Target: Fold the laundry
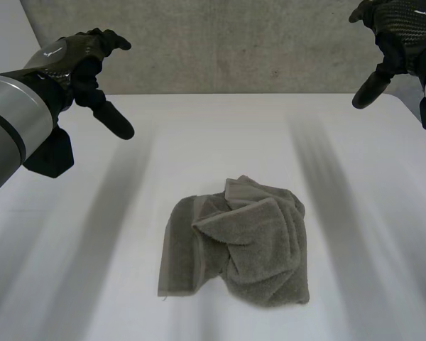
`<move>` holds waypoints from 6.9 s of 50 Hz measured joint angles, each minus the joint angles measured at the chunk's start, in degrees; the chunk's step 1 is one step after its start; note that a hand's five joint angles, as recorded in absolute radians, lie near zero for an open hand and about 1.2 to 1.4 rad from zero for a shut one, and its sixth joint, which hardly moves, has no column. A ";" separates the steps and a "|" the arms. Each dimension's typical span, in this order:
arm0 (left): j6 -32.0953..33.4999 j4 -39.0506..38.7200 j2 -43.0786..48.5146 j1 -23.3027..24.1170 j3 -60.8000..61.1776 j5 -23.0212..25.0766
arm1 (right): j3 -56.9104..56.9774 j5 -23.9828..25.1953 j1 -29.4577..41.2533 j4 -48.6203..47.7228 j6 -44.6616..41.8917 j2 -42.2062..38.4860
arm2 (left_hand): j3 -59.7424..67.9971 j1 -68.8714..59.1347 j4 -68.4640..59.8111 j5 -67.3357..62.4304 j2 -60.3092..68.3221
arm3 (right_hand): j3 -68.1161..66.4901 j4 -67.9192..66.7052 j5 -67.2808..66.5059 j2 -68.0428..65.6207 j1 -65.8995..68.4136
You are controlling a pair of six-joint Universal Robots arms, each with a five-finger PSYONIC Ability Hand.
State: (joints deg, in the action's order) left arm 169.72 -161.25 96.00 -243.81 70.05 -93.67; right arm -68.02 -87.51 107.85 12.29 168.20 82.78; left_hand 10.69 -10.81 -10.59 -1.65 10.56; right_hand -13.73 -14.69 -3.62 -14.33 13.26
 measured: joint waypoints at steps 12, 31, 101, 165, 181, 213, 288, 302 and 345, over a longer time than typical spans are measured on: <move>3.72 -2.85 -1.73 0.37 6.21 -4.86 | -0.79 0.93 0.63 0.57 -13.57 -1.96 | -0.41 0.32 0.37 0.00 -0.33 | 0.00 0.00 0.00 0.00 0.00; 3.90 -9.82 4.74 8.71 24.01 -6.81 | -1.92 21.13 2.25 13.34 -17.38 -10.64 | -0.64 0.58 0.59 0.00 -0.57 | -0.37 -0.21 -0.42 -0.33 0.89; -4.43 -28.03 30.90 13.27 15.20 1.85 | 17.41 18.85 6.25 24.22 -12.46 -39.60 | 44.60 -45.13 -45.06 -43.86 45.43 | -42.93 -43.19 -43.92 -43.57 45.32; 15.11 -28.55 6.88 -1.11 26.96 1.21 | -15.58 15.65 7.89 -8.97 -12.13 -8.37 | 47.79 -47.86 -47.87 -47.07 47.93 | -0.03 0.07 0.17 0.20 0.27; 15.17 -27.93 -2.03 -1.03 30.70 2.46 | -8.11 16.20 16.92 -11.88 -38.38 -19.09 | 42.77 -42.59 -42.84 -41.85 42.89 | -0.03 0.07 0.17 0.20 0.27; 15.05 -28.00 -1.87 -3.06 29.79 3.12 | -0.82 13.69 11.92 1.14 -19.02 -28.10 | 42.71 -42.58 -42.82 -41.83 42.83 | -0.03 0.07 0.17 0.19 0.28; 9.87 -17.19 15.73 -3.73 19.84 10.52 | -3.70 9.22 5.23 13.15 -28.01 -15.46 | 33.58 -33.54 -33.61 -32.52 33.66 | -63.14 -61.73 -63.09 -62.16 62.94; 11.19 -17.36 10.01 -3.95 25.51 10.48 | -3.24 2.95 3.60 -0.43 -26.51 -19.61 | -0.40 0.32 0.32 -0.36 -0.33 | -63.18 -61.73 -63.10 -62.16 62.94; 12.95 -32.30 10.07 3.16 40.96 9.34 | -3.11 2.12 0.52 -3.77 -22.36 -21.55 | 0.98 -0.85 -1.07 -0.16 1.17 | -63.18 -61.73 -63.10 -62.16 62.94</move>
State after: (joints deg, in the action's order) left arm 182.67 -193.55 106.08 -240.65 111.01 -84.33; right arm -71.13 -85.39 108.38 8.52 145.84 61.23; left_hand 11.66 -11.66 -11.66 -1.81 11.73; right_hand -76.92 -76.42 -66.72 -76.49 76.21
